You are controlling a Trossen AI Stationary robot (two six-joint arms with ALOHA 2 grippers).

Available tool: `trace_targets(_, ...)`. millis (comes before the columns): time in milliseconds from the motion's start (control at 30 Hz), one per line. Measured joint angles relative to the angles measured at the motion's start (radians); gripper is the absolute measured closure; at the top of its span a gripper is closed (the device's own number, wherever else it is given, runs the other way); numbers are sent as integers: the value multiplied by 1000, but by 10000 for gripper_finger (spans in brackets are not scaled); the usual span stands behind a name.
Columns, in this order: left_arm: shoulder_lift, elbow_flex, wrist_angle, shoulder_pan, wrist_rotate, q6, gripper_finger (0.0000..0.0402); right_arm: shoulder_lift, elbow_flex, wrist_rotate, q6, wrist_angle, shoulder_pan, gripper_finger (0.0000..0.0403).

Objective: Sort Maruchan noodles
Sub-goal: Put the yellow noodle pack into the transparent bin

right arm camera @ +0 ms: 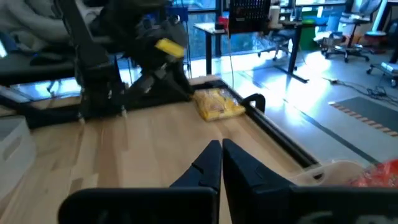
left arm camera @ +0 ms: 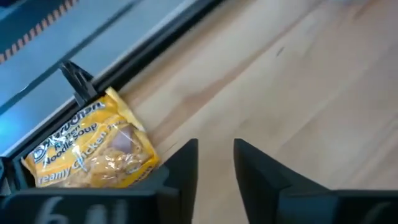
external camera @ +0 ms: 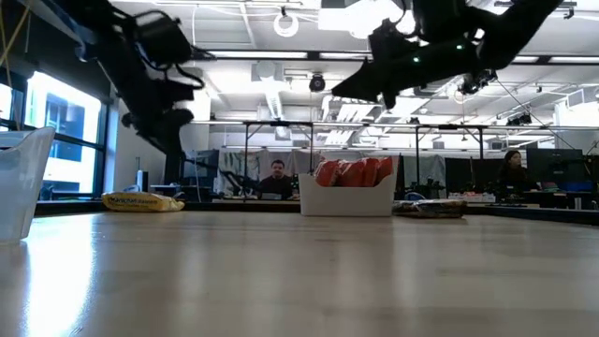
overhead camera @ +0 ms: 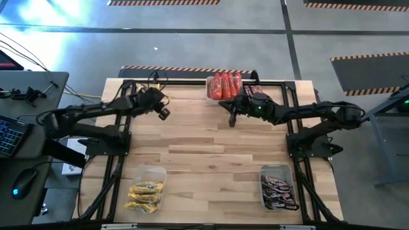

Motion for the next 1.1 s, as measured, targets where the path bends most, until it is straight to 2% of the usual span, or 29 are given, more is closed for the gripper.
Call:
trace_targets(67,61,28,-26,32,25,56,290,-11,-18,2,0,1,10,403)
trace_targets(200,186,74,-76,72,8,138,256,-18,-34,-2,-25,-7,12,403)
trace_targets(400,354,131,-132,97,-117,253,229,-18,-33,-9,-35,-7,12,403)
trace_targets(500,420,141,-127,97,-174,323,227,-18,-33,-13,-37,-2,12,403)
trace_targets(933,572,149,-107,147,-216,401,233,-18,-33,-13,-19,-1,12,403)
trace_targets(1100,568,146,-110,159,-214,439,270,-17,-33,-13,-19,-1,12,403)
